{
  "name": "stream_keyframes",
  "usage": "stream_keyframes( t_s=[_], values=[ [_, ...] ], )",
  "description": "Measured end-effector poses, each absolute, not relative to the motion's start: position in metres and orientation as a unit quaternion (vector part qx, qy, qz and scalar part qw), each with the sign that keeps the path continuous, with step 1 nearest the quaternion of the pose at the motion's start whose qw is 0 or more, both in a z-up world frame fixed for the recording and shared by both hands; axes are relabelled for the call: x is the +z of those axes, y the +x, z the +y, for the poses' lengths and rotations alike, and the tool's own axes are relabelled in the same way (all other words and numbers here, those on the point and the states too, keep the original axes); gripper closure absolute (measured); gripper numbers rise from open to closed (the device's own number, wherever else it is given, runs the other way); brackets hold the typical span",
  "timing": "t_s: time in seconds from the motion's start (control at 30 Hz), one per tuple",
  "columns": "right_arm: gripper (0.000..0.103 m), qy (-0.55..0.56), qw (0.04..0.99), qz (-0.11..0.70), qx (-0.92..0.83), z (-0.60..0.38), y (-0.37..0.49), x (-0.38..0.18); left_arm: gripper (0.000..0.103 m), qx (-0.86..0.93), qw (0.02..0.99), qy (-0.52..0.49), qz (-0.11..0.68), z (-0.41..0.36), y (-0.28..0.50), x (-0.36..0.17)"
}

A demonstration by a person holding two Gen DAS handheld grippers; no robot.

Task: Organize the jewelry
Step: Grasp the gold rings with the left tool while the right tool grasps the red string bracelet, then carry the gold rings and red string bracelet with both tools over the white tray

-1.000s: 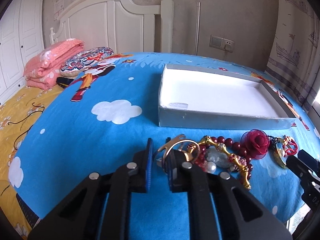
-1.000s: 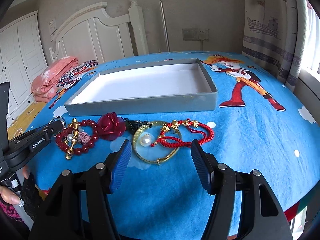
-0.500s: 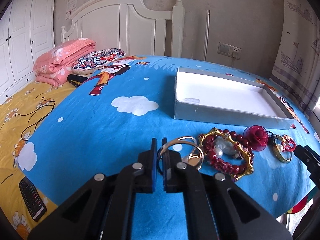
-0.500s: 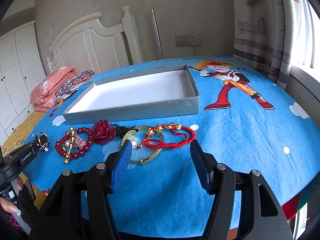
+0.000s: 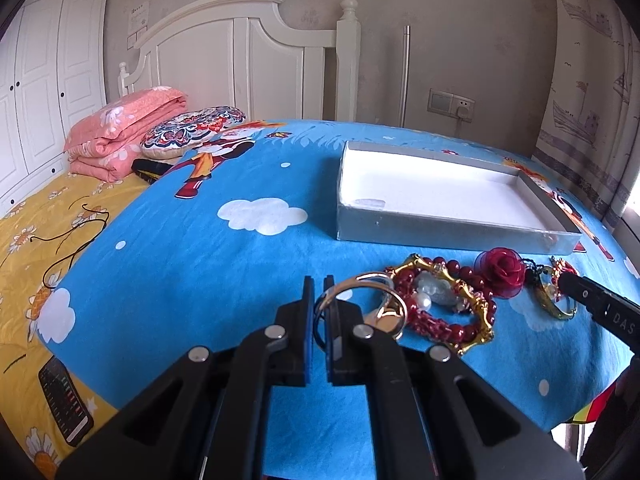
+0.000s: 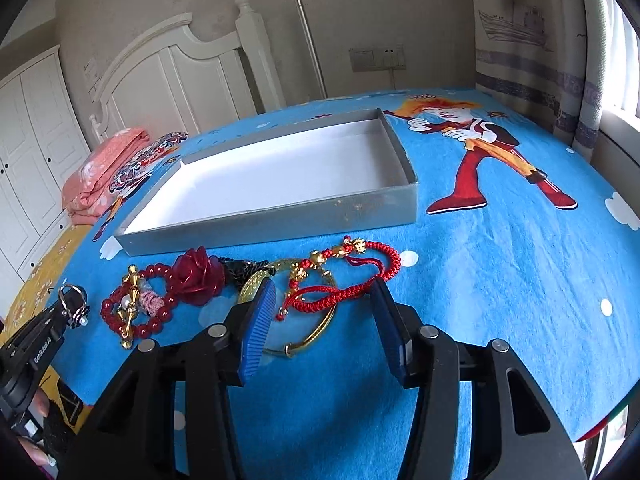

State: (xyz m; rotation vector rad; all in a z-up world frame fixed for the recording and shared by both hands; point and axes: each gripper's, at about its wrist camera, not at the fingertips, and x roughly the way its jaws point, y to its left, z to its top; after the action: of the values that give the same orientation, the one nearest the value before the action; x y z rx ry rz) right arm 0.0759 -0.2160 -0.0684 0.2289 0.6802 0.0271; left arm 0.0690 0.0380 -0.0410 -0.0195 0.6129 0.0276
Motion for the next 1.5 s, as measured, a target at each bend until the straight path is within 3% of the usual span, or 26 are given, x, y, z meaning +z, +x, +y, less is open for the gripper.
stream_keyframes(
  t_s=[0.1, 0.2, 0.7, 0.9, 1.07, 1.27, 1.3, 1.33, 1.5],
  values=[
    [0.088, 0.123, 0.933, 0.337, 0.030, -0.219, 0.081, -0.071, 0.098, 0.015, 0.952, -0.013, 0.305, 0.040, 0.071, -0.043],
    [0.093, 0.112, 0.936, 0.332, 0.033, -0.218, 0.080, -0.072, 0.098, 0.015, 0.951, -0.016, 0.308, 0.040, 0.072, -0.045],
    [0.094, 0.063, 0.963, 0.261, 0.030, -0.213, 0.041, -0.036, 0.098, 0.012, 0.958, -0.010, 0.288, 0.038, 0.059, -0.033],
    [0.093, 0.062, 0.937, 0.342, 0.036, -0.214, 0.064, -0.066, 0.098, 0.011, 0.956, -0.011, 0.294, 0.037, 0.059, -0.034],
    [0.084, 0.085, 0.926, 0.366, 0.044, -0.217, 0.074, -0.066, 0.098, 0.013, 0.955, -0.011, 0.296, 0.038, 0.060, -0.035],
    [0.084, 0.106, 0.913, 0.390, 0.051, -0.223, 0.096, -0.064, 0.098, 0.015, 0.954, -0.013, 0.299, 0.040, 0.062, -0.037],
    [0.085, 0.098, 0.916, 0.386, 0.051, -0.221, 0.096, -0.063, 0.098, 0.016, 0.954, -0.013, 0.300, 0.040, 0.063, -0.037],
    [0.095, 0.093, 0.922, 0.373, 0.048, -0.220, 0.092, -0.060, 0.098, 0.016, 0.954, -0.013, 0.300, 0.041, 0.063, -0.038],
    [0.095, 0.044, 0.947, 0.315, 0.037, -0.206, 0.069, -0.046, 0.098, 0.014, 0.956, -0.009, 0.294, 0.039, 0.062, -0.036]
  ],
)
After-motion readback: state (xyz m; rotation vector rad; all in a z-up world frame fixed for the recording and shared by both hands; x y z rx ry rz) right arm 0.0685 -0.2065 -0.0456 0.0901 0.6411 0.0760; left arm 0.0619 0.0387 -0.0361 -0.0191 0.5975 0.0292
